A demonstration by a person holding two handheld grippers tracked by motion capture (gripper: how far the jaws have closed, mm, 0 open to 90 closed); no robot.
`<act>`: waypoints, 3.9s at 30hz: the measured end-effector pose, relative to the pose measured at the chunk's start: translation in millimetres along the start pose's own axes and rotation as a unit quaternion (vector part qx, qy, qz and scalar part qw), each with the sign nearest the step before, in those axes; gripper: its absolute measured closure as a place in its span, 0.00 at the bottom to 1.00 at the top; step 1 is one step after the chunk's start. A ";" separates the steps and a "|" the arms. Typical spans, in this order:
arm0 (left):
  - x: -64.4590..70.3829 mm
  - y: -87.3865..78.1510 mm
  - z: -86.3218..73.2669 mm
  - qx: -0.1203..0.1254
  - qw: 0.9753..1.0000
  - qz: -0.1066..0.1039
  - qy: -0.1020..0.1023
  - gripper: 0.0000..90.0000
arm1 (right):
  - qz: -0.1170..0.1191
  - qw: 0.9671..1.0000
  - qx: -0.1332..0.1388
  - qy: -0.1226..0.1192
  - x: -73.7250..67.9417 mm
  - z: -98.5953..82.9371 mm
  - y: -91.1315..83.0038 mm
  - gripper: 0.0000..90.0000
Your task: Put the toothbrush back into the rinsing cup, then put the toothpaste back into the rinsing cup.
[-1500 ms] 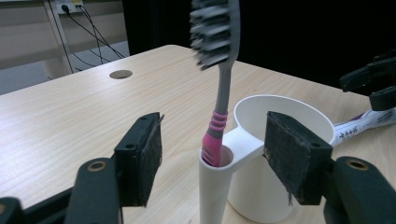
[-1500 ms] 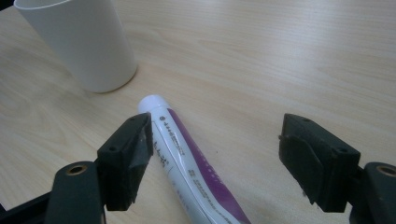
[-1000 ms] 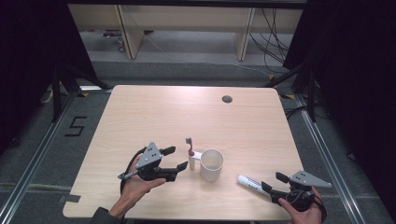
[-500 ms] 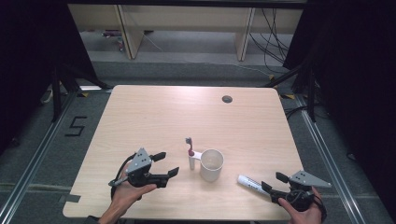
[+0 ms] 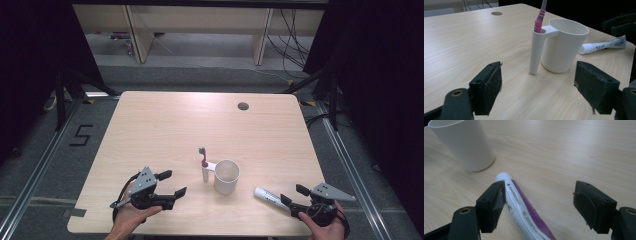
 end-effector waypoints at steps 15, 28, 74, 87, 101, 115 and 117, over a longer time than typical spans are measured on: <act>-1.7 -14.6 -21.6 -0.021 1.000 0.007 0.001 0.24 | -0.002 1.000 0.003 -0.013 5.7 -1.2 -3.4 0.30; 0.3 -28.3 -37.6 -0.033 0.999 0.010 0.015 0.24 | -0.007 1.000 0.011 -0.019 6.3 -2.6 -9.1 0.30; 1.2 -41.7 -60.3 -0.073 0.997 0.029 0.027 0.24 | 0.011 0.997 -0.045 -0.055 -14.5 -15.8 -25.9 0.77; 1.9 -42.6 -61.3 -0.075 0.996 0.025 0.032 0.24 | 0.002 0.993 -0.094 -0.073 -20.0 -30.3 -32.2 0.95; 1.6 -42.5 -62.0 -0.076 0.996 0.026 0.032 0.25 | -0.019 0.984 -0.165 -0.057 -13.1 -55.6 -40.7 1.00; 1.1 -42.1 -63.8 -0.080 0.996 0.023 0.035 0.25 | -0.061 0.979 -0.185 -0.062 12.7 -57.4 -40.5 1.00; 0.6 -41.0 -62.6 -0.077 0.996 0.028 0.026 0.25 | -0.063 0.977 -0.190 -0.075 19.5 -55.7 -39.2 1.00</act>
Point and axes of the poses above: each handheld gripper's, and its own axes: y roughly forward along the jaws, z roughly out of its top, x roughly to its right, the point moved 10 cm from there along y, roughly forward along the jaws, and after that the axes turned 12 degrees about z, right-handed, at the moved point
